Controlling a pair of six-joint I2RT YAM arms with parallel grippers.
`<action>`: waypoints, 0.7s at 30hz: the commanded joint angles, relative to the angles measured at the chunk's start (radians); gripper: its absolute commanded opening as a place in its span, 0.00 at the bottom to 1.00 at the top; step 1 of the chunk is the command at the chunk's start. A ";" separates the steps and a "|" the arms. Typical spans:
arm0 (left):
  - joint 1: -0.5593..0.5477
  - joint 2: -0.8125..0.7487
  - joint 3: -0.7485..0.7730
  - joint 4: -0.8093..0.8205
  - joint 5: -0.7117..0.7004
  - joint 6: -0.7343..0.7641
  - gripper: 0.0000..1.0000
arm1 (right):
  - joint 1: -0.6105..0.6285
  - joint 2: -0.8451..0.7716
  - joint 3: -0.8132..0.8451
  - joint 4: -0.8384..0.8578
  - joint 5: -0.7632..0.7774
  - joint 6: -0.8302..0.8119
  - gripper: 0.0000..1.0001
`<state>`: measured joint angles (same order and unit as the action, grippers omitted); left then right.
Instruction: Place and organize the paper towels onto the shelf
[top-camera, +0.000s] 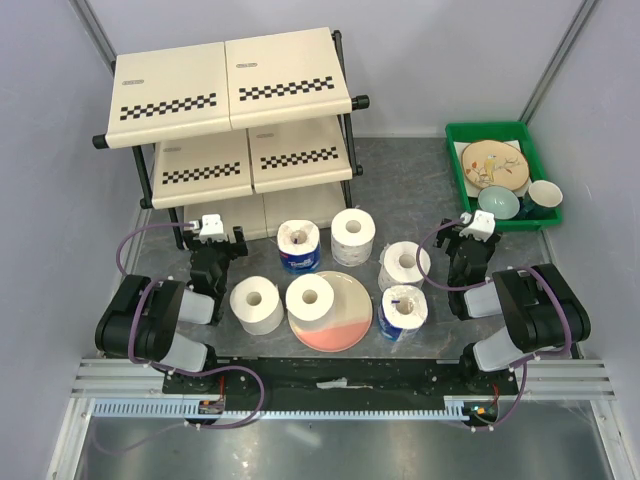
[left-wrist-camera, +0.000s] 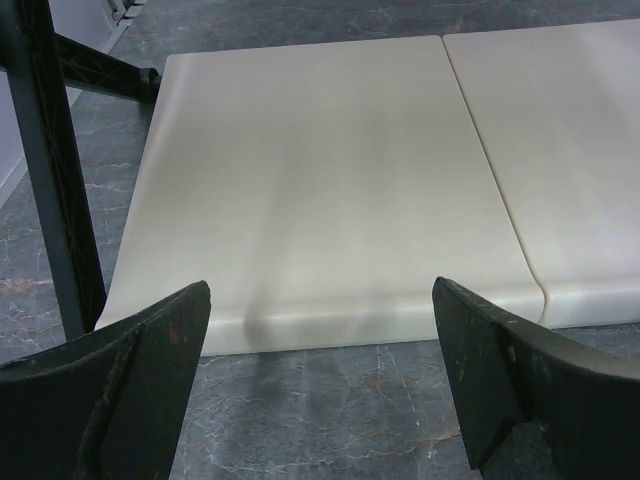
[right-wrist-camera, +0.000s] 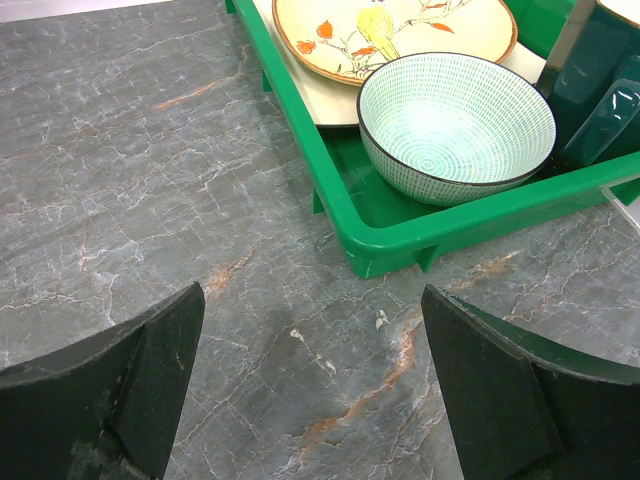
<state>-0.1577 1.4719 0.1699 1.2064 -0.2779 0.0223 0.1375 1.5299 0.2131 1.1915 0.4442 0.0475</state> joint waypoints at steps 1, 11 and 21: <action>0.006 -0.018 0.017 0.038 0.000 0.002 0.99 | -0.001 -0.002 0.011 0.036 0.001 -0.003 0.98; 0.006 -0.016 0.017 0.036 0.000 0.004 0.99 | 0.001 -0.002 0.011 0.036 0.001 -0.001 0.98; -0.009 -0.099 -0.006 0.048 -0.071 0.010 1.00 | -0.001 -0.002 0.011 0.036 -0.001 -0.003 0.98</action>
<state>-0.1566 1.4494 0.1684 1.2041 -0.2855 0.0223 0.1375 1.5299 0.2131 1.1915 0.4442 0.0475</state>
